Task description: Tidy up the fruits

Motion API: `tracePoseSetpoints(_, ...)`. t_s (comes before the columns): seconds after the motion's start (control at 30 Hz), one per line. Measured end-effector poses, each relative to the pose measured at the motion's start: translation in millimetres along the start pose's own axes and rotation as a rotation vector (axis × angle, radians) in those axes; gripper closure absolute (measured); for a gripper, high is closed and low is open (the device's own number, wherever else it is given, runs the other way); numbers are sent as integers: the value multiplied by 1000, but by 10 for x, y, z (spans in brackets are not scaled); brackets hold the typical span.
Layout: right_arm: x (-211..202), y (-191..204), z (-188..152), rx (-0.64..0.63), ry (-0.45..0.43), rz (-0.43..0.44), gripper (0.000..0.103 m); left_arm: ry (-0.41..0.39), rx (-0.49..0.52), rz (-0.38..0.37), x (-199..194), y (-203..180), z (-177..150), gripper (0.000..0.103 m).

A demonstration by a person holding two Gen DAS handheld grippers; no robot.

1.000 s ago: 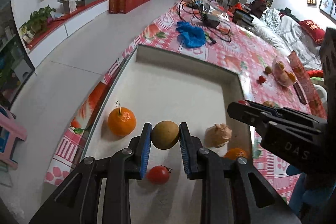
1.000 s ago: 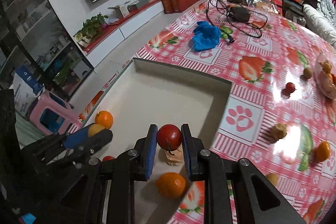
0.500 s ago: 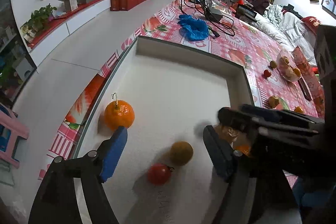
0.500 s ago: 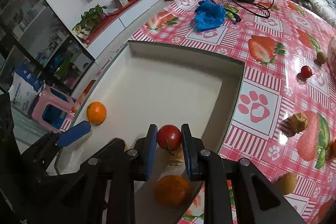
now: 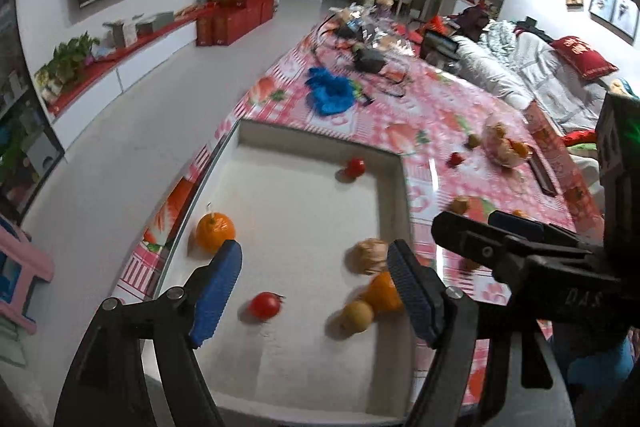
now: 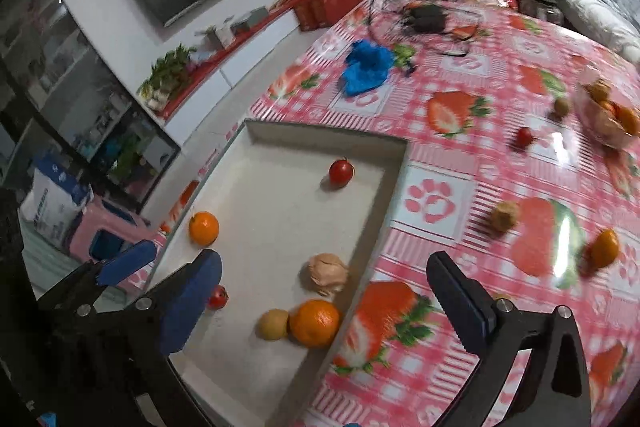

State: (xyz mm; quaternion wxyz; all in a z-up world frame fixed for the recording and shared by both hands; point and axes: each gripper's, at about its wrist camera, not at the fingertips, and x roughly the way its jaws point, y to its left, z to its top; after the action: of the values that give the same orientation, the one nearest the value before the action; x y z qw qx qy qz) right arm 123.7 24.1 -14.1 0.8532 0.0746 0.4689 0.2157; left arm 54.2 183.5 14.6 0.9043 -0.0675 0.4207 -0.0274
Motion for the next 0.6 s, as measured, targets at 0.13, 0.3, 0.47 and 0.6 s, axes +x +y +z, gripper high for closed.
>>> tracePoseSetpoints(0.13, -342, -160, -75, 31, -60, -14, 0, -26, 36, -20, -202, -227, -22, 21)
tracePoseSetpoints(0.3, -684, -508, -302, 82, -109, -89, 0, 10, 65, -35, -182, -506, -179, 20)
tracePoseSetpoints(0.47, -787, -1125, -817, 187, -78, -236, 0, 106, 149, -67, 76, -1008, -634, 20)
tracePoseSetpoints(0.6, -785, -1572, -1289, 277, -32, -365, 0, 133, 207, -72, 306, -1430, -984, 20)
